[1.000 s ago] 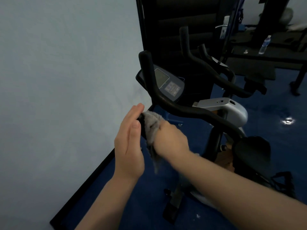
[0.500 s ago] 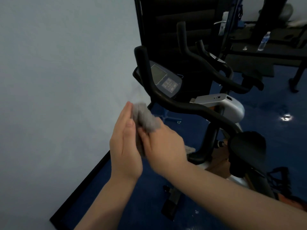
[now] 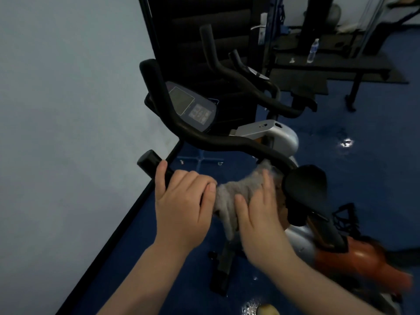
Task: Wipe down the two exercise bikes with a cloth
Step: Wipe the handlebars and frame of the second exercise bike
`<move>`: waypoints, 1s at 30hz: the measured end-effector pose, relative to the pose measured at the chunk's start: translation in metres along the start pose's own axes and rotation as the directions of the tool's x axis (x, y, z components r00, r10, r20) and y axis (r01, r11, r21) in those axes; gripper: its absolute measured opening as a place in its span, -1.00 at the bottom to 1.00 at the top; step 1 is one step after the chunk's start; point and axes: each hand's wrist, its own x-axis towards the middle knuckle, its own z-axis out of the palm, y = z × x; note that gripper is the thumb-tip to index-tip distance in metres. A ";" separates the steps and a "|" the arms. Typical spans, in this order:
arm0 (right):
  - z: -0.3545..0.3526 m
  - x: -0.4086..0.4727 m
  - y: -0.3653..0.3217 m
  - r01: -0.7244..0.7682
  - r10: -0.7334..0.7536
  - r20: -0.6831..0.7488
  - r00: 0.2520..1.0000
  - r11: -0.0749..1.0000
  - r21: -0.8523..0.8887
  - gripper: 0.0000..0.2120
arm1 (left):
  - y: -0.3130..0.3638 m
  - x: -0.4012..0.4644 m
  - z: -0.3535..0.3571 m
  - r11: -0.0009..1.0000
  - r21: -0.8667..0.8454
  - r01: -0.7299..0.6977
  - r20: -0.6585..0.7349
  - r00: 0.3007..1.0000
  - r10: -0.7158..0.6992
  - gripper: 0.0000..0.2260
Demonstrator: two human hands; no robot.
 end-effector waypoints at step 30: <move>0.003 0.016 -0.009 -0.351 0.421 -0.010 0.907 0.769 0.534 -0.60 | 0.004 -0.004 0.004 0.999 -0.038 0.027 -0.040 0.999 -0.028 -0.65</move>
